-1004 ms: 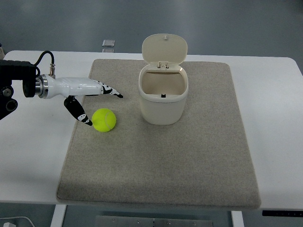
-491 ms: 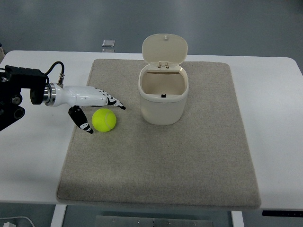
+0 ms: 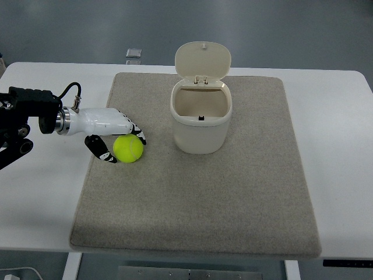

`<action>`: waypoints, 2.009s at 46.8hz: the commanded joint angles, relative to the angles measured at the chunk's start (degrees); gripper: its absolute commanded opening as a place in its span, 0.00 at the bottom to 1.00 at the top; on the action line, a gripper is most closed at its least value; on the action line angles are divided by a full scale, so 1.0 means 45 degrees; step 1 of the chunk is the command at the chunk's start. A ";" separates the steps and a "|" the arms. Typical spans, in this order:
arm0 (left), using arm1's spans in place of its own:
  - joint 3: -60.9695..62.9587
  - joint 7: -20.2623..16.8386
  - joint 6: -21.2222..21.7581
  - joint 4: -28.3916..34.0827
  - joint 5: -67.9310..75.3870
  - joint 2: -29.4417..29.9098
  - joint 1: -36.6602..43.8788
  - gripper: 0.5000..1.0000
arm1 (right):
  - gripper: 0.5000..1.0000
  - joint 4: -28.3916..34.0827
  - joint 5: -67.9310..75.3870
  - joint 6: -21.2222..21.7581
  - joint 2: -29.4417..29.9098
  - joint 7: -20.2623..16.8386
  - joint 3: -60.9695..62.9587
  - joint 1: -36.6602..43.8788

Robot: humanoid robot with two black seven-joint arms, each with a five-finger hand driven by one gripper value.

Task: Put tennis ball into box with left hand
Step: 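Close the left hand's fingers around the yellow tennis ball, then lift the ball and carry it over the cream bin's opening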

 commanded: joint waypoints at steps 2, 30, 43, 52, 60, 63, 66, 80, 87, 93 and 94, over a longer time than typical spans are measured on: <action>0.0354 0.0001 0.0990 0.0001 0.0456 0.0001 0.0164 0.56 | 0.88 0.0013 -0.0008 0.0000 0.0000 0.0000 0.0000 -0.0006; 0.0394 0.0001 0.1558 0.0001 0.0476 -0.0018 0.0008 0.56 | 0.88 -0.0006 -0.0008 0.0000 0.0000 0.0000 0.0000 -0.0006; 0.0394 0.0001 0.1538 0.0001 0.0515 -0.0018 -0.0012 0.29 | 0.88 0.0013 -0.0008 0.0000 0.0000 0.0000 0.0000 -0.0006; 0.0394 0.0001 0.1538 0.0001 0.0515 -0.0018 -0.0012 0.18 | 0.88 -0.0006 -0.0008 0.0000 0.0000 0.0000 0.0000 -0.0006; 0.0316 0.0001 0.1538 0.0001 0.0574 0.0021 -0.0265 0.00 | 0.88 0.0013 -0.0008 0.0000 0.0000 0.0000 0.0000 -0.0006; 0.0297 0.0001 0.1538 0.0001 0.0574 0.0079 -0.0344 0.00 | 0.88 -0.0006 0.0011 0.0000 0.0000 0.0000 0.0000 -0.0006; 0.0277 -0.0077 0.1538 -0.0038 0.0613 0.0118 -0.0441 0.00 | 0.88 -0.0006 -0.0008 0.0000 0.0000 0.0000 0.0000 -0.0006; -0.1050 -0.0273 0.1500 -0.0624 0.0515 0.0294 -0.1183 0.00 | 0.88 0.0013 0.0011 0.0000 0.0000 0.0000 0.0000 -0.0006; -0.1227 -0.0273 0.1421 -0.1092 0.0515 0.0294 -0.1945 0.00 | 0.88 -0.0006 -0.0008 0.0000 0.0000 0.0000 0.0000 -0.0006; -0.1227 -0.0273 0.1421 -0.1892 0.0632 0.0372 -0.2043 0.00 | 0.88 0.0013 -0.0008 0.0000 0.0000 0.0000 0.0000 -0.0006; -0.1227 -0.0273 0.1421 -0.1990 0.0671 0.0372 -0.2082 0.00 | 0.88 -0.0006 0.0011 0.0000 0.0000 0.0000 0.0000 -0.0006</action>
